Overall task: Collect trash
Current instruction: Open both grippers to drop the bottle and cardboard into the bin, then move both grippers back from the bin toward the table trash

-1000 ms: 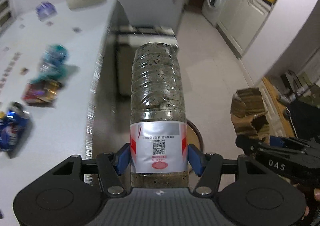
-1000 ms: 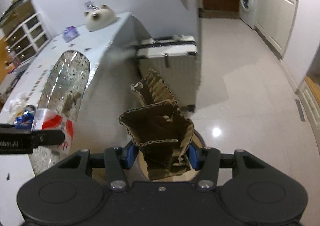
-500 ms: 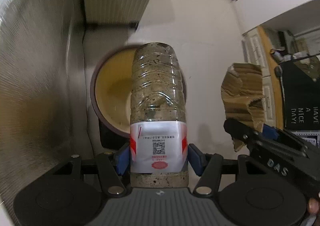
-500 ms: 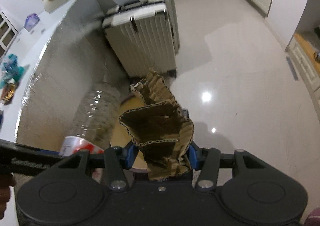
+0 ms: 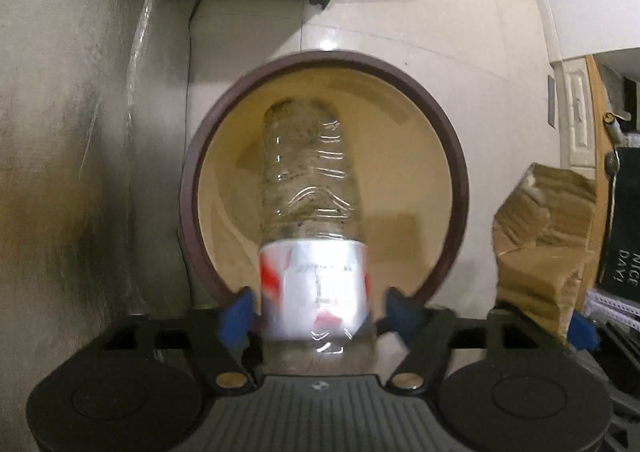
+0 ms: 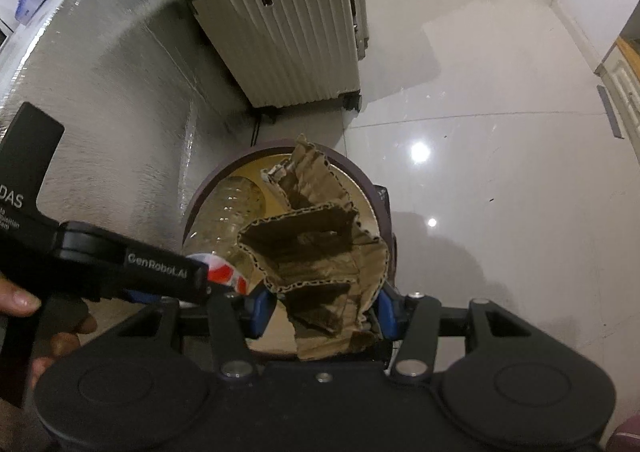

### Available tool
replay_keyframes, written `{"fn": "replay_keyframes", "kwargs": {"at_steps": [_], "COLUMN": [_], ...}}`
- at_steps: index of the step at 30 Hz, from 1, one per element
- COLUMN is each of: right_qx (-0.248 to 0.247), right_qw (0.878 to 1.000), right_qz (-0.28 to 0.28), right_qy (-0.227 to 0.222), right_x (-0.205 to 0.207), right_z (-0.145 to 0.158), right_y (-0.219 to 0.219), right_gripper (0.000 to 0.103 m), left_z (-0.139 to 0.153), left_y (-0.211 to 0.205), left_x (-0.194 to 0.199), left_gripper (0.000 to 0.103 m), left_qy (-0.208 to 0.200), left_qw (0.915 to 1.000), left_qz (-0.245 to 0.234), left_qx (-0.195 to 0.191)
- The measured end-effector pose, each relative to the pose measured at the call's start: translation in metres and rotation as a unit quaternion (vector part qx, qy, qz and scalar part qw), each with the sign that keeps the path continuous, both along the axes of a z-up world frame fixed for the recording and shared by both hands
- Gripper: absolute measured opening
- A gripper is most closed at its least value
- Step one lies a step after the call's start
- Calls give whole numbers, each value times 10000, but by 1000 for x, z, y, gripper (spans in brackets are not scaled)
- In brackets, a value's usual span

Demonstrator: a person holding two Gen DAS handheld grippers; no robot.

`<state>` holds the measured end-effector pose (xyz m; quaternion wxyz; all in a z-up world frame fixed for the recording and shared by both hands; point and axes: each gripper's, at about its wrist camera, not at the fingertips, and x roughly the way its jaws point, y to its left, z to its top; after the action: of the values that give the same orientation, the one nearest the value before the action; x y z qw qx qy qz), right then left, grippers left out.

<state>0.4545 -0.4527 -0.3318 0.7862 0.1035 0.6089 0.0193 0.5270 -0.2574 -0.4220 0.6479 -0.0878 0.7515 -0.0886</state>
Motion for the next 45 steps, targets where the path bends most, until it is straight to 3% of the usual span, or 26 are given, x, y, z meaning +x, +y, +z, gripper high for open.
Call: {"fn": "replay_keyframes", "kwargs": {"at_steps": [6,8,11,13,14,22,27,45], "right_qx": [233,281,377,565,648,637,595,145], "right_qw": [9996,9995,9991,9981,9976,9969,9970,9998], "right_qz": [-92,-111,-185,-215,-187,10,-28,-78], "right_qy": [145,135,83,111,156,468,499,-65], "right_x": [22,28,33,33,32,13,5,-14], "right_z": [-25,-32,-41,-47,-49,-60,-58,9], "right_y": [3,3,3,2,2,-1,-9,-24], "right_gripper": [56,62,79,97,100,101,103,103], "left_z": [10,14,20,16,15,12,18,75], "left_y": [11,19,30,34,35,26,26,37], "left_x": [2,2,-3,-4,-5,-22,-31,-56], "left_gripper": [88,89,93,96,97,103,103,103], "left_qy": [-261,-304,-381,-359,-350,-509,-593,-1197], "left_qw": [9992,9989,9982,9979,9977,9932,9916,9876], "left_qz": [-100,-45,-48,-133,-175,-720,-804,-641], "left_qx": [276,347,467,532,550,766,819,784]}}
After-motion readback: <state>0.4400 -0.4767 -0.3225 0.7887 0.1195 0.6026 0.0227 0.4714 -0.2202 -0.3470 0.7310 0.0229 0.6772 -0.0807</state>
